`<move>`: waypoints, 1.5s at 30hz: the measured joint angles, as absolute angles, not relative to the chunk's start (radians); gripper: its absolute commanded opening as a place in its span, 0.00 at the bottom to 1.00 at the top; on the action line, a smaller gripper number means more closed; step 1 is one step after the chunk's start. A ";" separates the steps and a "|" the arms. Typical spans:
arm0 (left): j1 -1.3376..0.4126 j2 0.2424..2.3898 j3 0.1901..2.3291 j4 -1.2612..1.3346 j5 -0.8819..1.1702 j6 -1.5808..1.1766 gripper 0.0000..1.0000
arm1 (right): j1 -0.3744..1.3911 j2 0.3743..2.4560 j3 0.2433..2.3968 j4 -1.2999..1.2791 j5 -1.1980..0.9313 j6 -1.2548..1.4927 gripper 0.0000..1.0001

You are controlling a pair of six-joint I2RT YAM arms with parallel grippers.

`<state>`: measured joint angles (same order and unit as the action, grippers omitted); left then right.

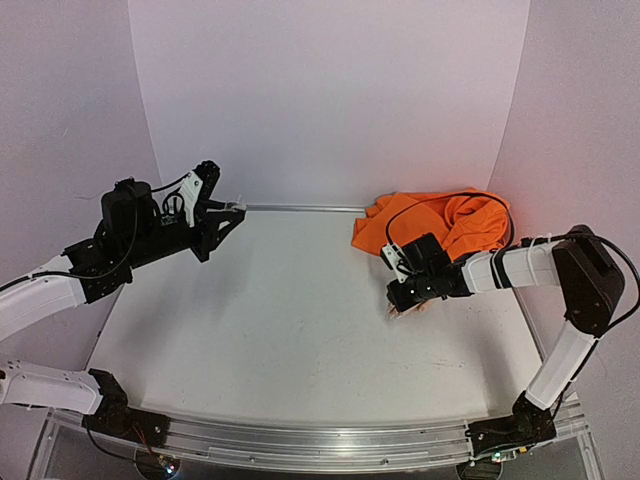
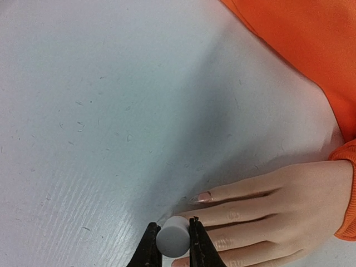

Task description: Paint the nails

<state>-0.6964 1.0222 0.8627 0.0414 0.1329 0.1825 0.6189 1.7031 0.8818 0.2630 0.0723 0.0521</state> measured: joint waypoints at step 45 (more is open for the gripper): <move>-0.693 1.022 0.863 0.041 0.139 0.175 0.00 | 0.636 1.700 0.882 0.248 0.053 0.053 0.00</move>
